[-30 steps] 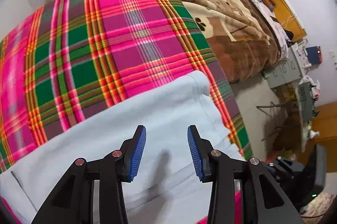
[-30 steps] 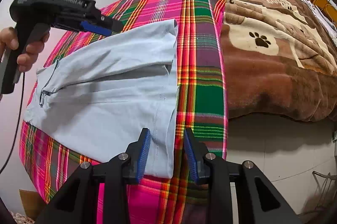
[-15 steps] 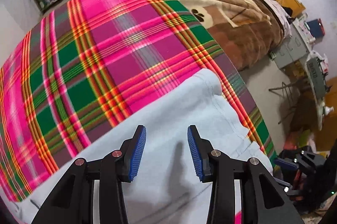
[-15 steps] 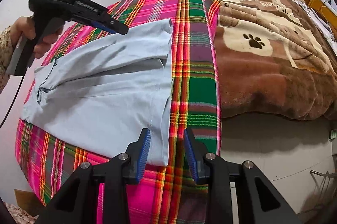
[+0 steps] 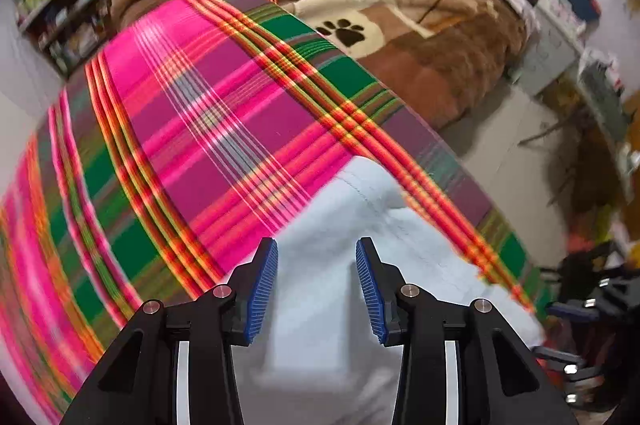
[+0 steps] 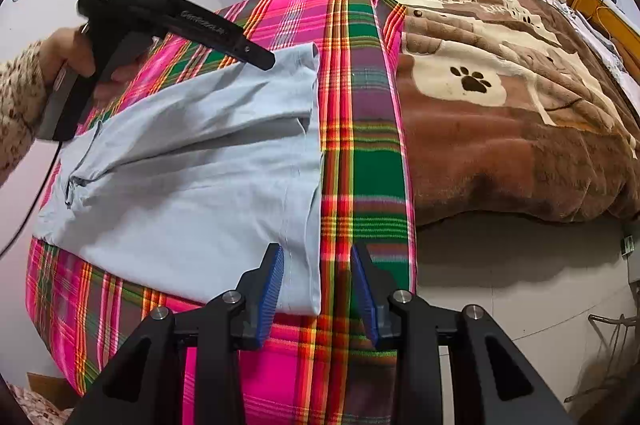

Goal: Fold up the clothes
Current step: 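Close both grippers on the shirt's folded edge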

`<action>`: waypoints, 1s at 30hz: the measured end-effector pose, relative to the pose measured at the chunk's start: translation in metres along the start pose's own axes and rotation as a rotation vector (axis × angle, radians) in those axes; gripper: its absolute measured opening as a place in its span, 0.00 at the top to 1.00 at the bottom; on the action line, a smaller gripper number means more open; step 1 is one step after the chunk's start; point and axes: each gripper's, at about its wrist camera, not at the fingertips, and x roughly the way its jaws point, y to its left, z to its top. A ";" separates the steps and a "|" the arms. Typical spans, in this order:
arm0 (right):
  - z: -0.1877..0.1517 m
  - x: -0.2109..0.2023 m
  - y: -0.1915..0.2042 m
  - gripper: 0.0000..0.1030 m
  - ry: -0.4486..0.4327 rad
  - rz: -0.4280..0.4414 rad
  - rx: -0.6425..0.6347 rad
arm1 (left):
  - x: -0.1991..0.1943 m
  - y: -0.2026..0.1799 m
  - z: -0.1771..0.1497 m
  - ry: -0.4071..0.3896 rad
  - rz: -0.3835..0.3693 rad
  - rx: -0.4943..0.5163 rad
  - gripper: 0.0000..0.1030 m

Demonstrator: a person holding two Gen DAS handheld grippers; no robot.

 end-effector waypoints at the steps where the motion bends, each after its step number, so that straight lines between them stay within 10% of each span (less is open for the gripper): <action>1: 0.000 0.000 0.001 0.66 -0.004 -0.003 -0.002 | 0.000 0.000 0.003 -0.010 0.006 0.007 0.59; 22: -0.009 0.005 0.002 0.66 0.017 0.029 0.028 | 0.034 -0.038 0.029 0.024 -0.017 0.220 0.58; 30: -0.007 0.015 0.001 0.66 0.024 0.099 0.061 | 0.029 -0.038 0.024 0.002 -0.033 0.207 0.81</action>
